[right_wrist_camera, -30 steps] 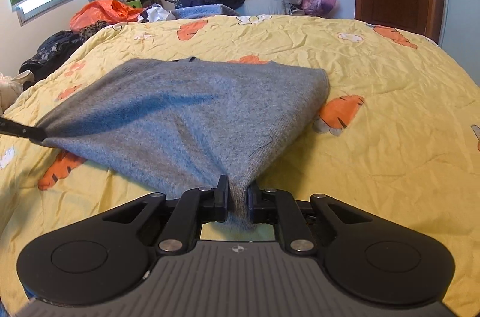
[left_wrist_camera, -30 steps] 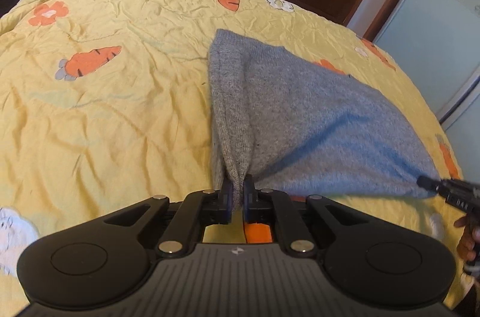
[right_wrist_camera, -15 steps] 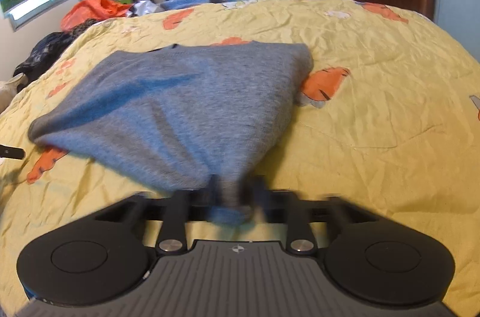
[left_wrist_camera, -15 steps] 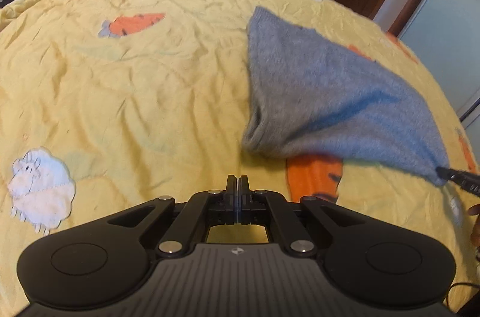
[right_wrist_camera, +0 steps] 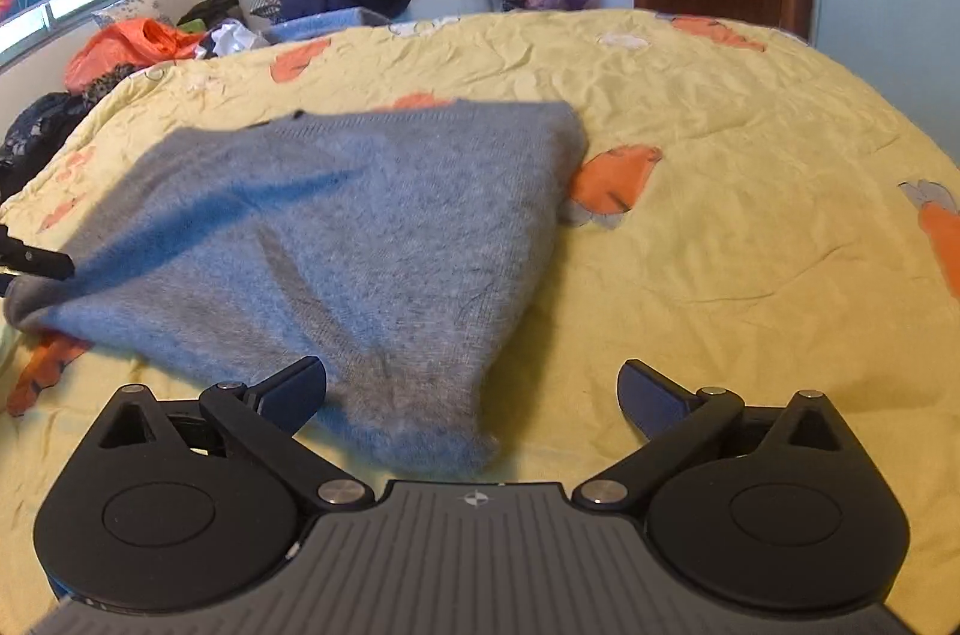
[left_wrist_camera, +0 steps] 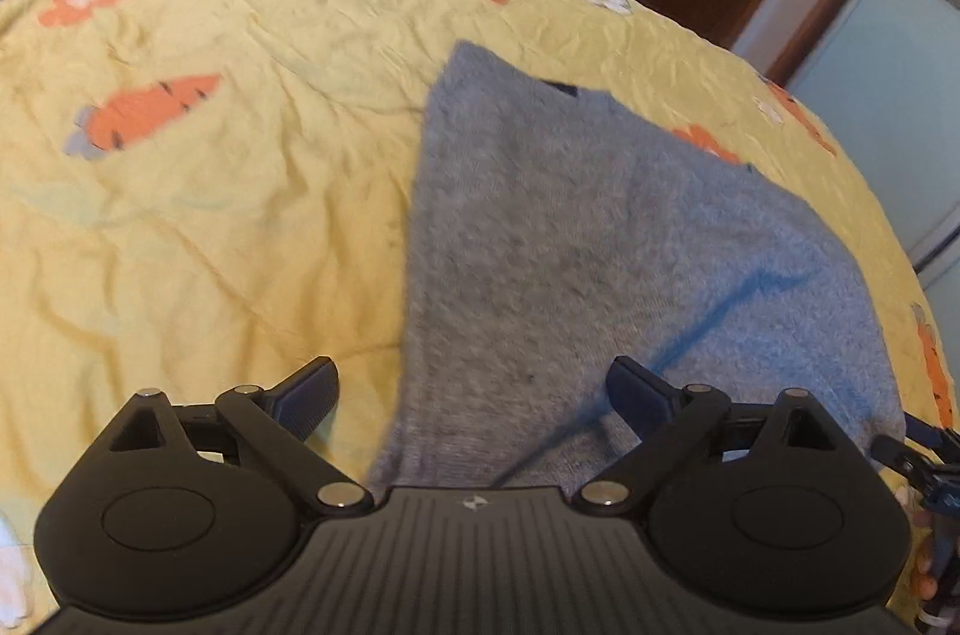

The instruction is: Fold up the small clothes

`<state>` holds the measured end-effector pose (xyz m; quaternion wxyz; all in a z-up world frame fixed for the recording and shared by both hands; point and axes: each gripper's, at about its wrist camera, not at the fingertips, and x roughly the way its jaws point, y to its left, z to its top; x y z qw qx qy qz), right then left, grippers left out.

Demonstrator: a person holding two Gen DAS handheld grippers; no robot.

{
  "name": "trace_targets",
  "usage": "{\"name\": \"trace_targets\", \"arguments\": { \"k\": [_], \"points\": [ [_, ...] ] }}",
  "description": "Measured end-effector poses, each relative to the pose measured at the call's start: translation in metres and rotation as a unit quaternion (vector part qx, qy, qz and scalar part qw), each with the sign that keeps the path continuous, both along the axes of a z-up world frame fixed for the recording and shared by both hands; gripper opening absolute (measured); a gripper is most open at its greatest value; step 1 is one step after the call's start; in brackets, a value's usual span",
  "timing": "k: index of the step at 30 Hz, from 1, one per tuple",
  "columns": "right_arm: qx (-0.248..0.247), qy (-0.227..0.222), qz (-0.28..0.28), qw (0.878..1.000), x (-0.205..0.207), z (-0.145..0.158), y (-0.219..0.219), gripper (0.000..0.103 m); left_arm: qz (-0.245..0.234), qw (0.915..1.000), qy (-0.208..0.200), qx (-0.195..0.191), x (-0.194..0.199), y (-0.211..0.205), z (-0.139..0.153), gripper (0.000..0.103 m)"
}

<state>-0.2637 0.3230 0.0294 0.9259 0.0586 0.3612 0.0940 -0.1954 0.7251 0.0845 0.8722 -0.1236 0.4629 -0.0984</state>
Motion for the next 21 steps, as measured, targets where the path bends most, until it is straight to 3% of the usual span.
{"name": "trace_targets", "arguments": {
  "k": [1, 2, 3, 4, 9, 21],
  "points": [
    [0.018, -0.005, 0.013, 1.0, 0.003, -0.003, 0.001, 0.091, 0.001, 1.0, -0.003, 0.0, -0.001, -0.002, -0.002, 0.051],
    [0.021, -0.02, 0.022, 0.999, 0.004, -0.003, 0.003, 0.065, 0.006, 1.0, -0.003, 0.006, 0.0, -0.002, -0.002, 0.034],
    [0.018, -0.02, 0.028, 0.999, 0.007, -0.002, 0.006, 0.044, 0.006, 0.9997, 0.013, -0.02, 0.003, 0.002, -0.004, 0.01],
    [0.02, -0.013, 0.033, 0.999, 0.011, 0.001, 0.007, 0.018, 0.013, 0.9987, 0.023, -0.044, 0.006, 0.008, -0.004, 0.01],
    [0.063, 0.0, 0.066, 0.996, 0.022, 0.021, -0.004, 0.018, -0.004, 0.9983, 0.024, -0.053, 0.01, 0.017, 0.006, 0.008],
    [0.087, 0.005, 0.119, 0.989, 0.011, 0.05, -0.026, 0.016, -0.015, 0.9974, 0.012, -0.07, -0.019, 0.026, 0.04, 0.007]
  ]
}}
